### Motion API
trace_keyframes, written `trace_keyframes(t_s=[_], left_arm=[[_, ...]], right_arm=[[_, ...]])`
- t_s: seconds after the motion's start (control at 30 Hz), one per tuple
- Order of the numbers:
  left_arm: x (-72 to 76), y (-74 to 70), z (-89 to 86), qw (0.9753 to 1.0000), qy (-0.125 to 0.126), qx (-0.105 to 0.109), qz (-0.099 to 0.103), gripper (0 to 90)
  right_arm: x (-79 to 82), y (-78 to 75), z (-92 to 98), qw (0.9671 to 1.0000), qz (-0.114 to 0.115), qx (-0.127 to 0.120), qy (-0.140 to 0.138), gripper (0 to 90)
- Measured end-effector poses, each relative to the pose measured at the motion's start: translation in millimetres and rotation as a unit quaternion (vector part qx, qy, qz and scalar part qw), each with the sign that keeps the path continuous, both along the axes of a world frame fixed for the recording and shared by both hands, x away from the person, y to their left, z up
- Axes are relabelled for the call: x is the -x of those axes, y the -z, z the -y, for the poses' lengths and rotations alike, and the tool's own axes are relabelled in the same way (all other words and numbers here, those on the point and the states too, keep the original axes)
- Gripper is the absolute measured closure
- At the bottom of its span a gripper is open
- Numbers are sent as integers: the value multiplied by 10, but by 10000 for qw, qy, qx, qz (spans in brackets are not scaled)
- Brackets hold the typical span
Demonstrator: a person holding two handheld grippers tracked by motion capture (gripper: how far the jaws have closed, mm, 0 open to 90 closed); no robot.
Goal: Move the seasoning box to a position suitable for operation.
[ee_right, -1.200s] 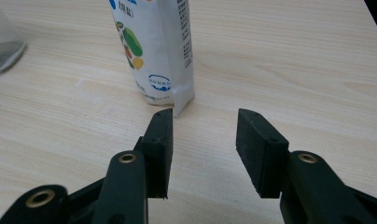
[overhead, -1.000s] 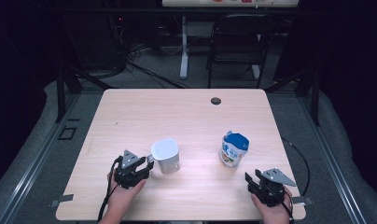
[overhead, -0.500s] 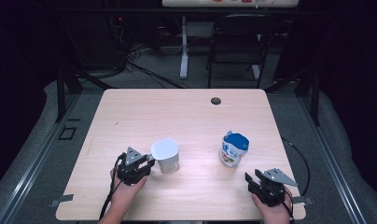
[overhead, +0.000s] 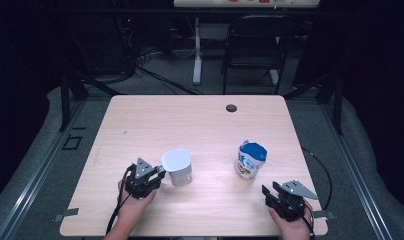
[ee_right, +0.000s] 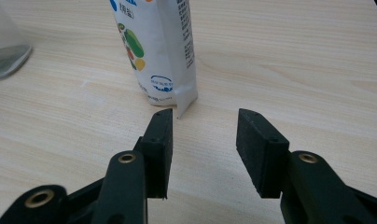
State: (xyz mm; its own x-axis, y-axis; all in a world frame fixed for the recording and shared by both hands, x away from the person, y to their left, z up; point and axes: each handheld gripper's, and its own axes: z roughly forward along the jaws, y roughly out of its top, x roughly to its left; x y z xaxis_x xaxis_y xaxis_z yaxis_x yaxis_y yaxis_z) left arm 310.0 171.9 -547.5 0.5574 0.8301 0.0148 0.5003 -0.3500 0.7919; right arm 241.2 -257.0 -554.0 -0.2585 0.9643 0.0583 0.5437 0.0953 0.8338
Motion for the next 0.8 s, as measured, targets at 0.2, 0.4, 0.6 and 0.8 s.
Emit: trace_keyframes(t_s=[0.2, 0.4, 0.6, 0.8], left_arm=[[12, -7, -12, 10000, 45, -33, -29, 699], [48, -7, -20, 9999, 92, -49, -12, 700], [101, -7, -36, 9999, 160, -46, -12, 701], [160, -21, -48, 9995, 278, -115, -49, 701]], right_arm=[[-2, 0, 14, 10000, -13, -37, -17, 586], [-6, 5, 17, 10000, -29, -55, -21, 588], [-13, 9, 11, 10000, -69, -10, -25, 584], [-8, 5, 31, 10000, -33, 8, 66, 578]])
